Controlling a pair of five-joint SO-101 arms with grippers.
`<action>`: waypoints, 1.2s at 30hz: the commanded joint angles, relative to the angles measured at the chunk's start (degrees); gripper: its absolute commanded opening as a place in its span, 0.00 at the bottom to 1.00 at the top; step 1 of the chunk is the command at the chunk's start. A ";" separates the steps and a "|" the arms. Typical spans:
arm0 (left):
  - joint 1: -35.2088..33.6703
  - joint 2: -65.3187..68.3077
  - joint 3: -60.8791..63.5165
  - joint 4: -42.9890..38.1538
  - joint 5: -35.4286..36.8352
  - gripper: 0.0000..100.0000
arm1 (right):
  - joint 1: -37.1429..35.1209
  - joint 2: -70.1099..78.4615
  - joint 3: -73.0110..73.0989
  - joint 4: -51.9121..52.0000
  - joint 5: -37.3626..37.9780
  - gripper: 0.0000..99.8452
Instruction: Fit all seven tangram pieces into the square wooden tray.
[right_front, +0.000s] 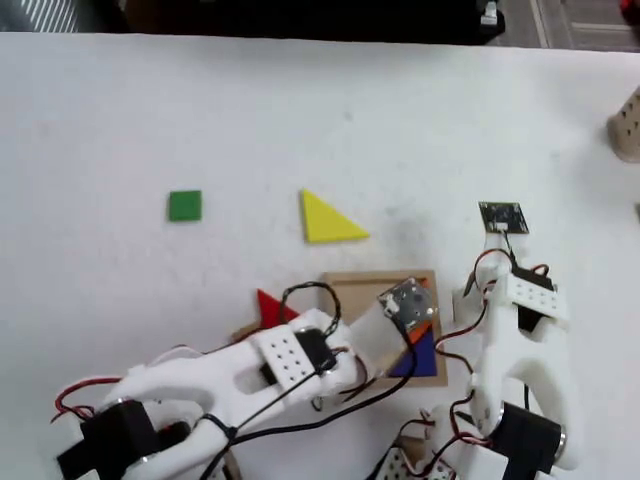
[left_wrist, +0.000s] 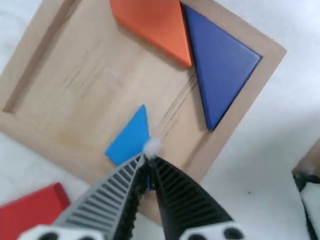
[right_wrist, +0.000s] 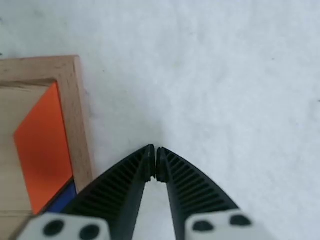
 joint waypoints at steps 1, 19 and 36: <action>-2.86 0.92 -0.35 7.56 -1.76 0.03 | 0.22 -2.07 -0.09 -0.92 0.53 0.02; -6.64 1.36 -5.71 -4.57 -1.23 0.03 | 0.13 -2.07 -0.09 -0.92 0.62 0.02; -6.81 1.54 -0.26 -9.23 0.88 0.03 | 0.31 -2.24 -0.09 -0.92 0.62 0.02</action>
